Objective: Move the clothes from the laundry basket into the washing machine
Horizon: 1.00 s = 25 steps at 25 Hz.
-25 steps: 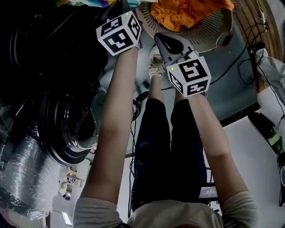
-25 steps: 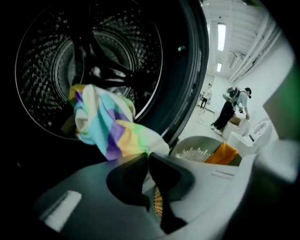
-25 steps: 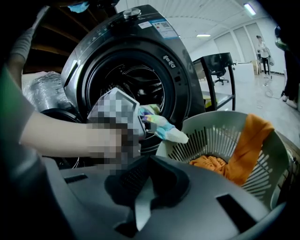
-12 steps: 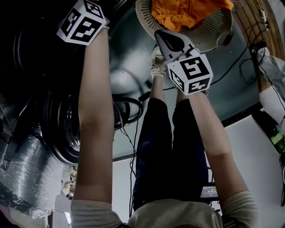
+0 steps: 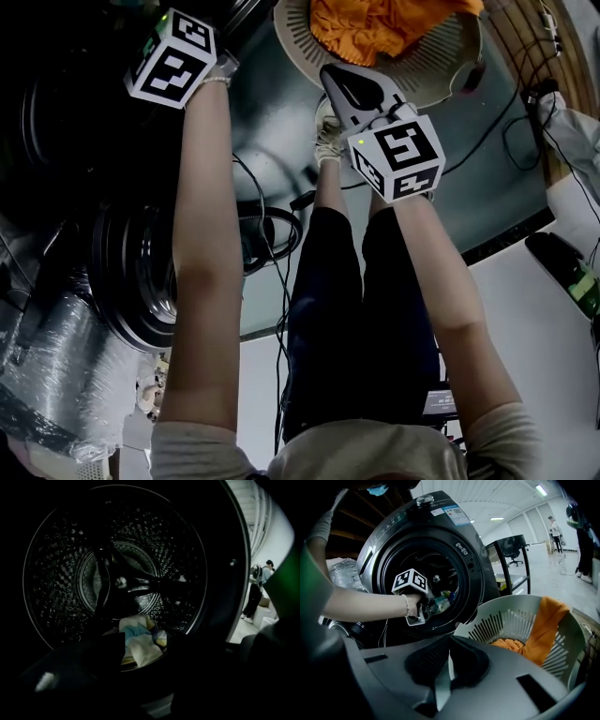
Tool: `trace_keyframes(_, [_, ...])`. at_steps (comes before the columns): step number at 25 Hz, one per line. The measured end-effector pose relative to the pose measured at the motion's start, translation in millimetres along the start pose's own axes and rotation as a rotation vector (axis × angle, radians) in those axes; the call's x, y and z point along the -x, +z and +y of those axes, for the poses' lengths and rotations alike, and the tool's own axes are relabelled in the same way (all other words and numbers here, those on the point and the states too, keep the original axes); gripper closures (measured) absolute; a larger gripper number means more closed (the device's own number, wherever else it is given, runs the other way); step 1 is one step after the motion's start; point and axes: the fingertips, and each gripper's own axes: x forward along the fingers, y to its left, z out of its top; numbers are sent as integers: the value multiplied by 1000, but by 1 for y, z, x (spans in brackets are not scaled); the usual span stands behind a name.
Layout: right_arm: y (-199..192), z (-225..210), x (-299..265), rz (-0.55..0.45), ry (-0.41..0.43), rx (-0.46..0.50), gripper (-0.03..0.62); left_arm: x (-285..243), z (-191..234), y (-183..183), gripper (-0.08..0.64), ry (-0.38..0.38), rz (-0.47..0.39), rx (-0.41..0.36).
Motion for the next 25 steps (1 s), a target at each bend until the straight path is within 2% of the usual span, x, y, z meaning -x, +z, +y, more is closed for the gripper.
trace_keyframes(4, [-1, -22, 14, 31, -45, -17, 583, 39, -42, -7, 301, -133, -69, 12])
trace_keyframes(6, [-5, -34, 21, 71, -60, -7, 583, 63, -68, -16, 318, -219, -69, -12])
trace_keyframes(8, [-4, -54, 29, 89, -103, 7, 569, 86, -90, -28, 391, -281, -46, -40])
trace_keyframes(10, [0, -86, 39, 85, -184, 22, 468, 104, -111, -40, 473, -334, -25, -45])
trace_keyframes(13, [11, -140, 52, 74, -303, 47, 441, 117, -143, -57, 549, -414, 7, -26])
trace_keyframes(20, [43, -223, 52, 98, -450, 143, 388, 136, -200, -81, 551, -585, 98, -63])
trace_keyframes(25, [49, -262, 44, 166, -550, 216, 377, 141, -213, -95, 551, -648, 156, -96])
